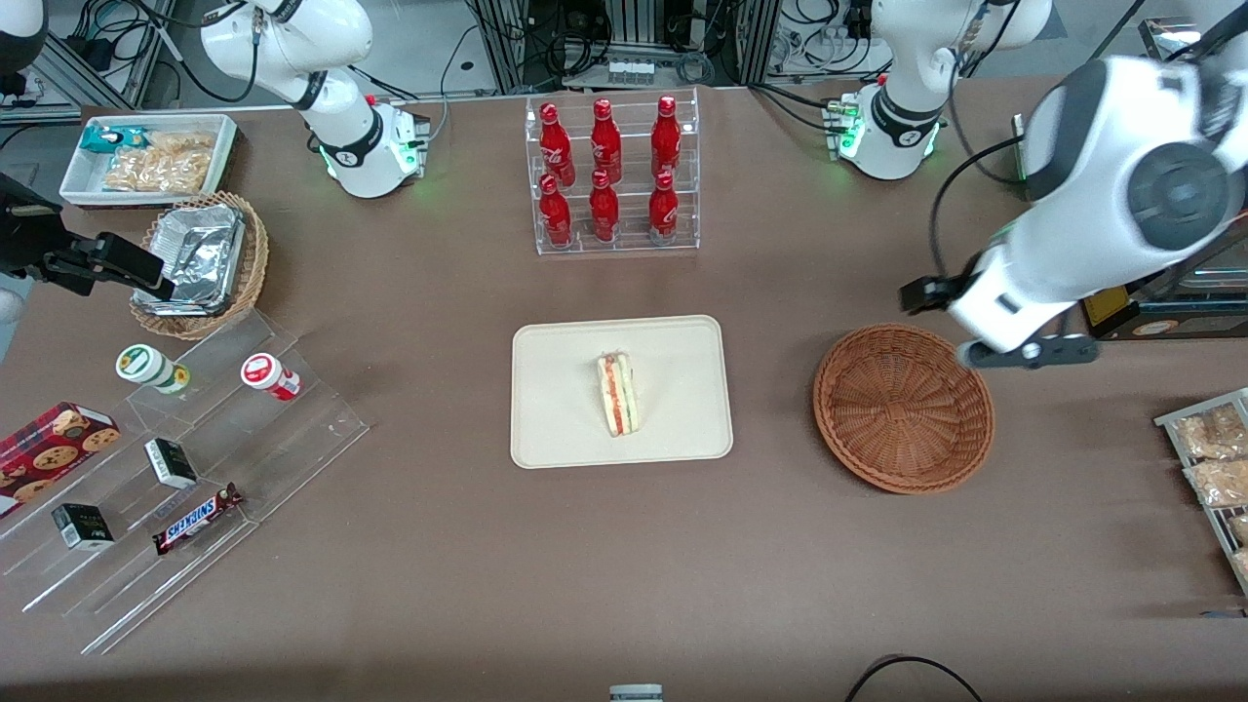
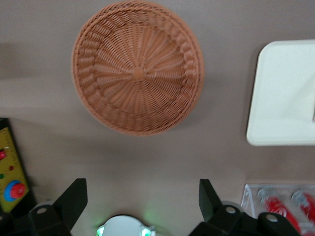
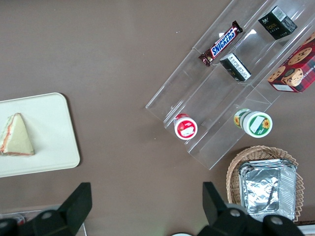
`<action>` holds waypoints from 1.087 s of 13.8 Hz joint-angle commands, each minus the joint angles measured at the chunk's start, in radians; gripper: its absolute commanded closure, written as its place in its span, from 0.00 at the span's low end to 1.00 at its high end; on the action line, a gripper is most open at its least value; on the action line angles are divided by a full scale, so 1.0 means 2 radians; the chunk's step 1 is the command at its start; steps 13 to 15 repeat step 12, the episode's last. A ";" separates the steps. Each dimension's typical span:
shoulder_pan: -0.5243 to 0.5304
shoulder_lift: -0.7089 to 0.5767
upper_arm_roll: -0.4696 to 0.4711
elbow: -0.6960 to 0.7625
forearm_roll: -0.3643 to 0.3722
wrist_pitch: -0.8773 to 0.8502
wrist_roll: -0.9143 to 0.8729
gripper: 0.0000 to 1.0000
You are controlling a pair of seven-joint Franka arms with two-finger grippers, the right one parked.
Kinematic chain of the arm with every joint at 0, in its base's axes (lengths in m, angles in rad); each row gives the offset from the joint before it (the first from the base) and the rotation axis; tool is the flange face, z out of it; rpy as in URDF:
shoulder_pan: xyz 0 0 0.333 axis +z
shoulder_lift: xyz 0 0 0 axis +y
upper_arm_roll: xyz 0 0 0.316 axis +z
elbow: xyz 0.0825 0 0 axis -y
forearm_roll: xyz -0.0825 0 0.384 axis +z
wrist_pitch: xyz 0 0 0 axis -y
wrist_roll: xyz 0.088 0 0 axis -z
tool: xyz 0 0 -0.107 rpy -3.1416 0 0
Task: Place sandwich from basket to tray
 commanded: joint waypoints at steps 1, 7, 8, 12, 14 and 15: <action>0.070 -0.044 -0.042 -0.015 0.003 -0.030 0.049 0.00; 0.133 -0.082 -0.056 0.006 0.007 -0.050 0.062 0.00; 0.133 -0.082 -0.056 0.011 0.019 -0.049 0.062 0.00; 0.132 -0.080 -0.055 0.008 0.028 -0.024 0.066 0.00; 0.132 -0.080 -0.055 0.008 0.028 -0.024 0.066 0.00; 0.132 -0.080 -0.055 0.008 0.028 -0.024 0.066 0.00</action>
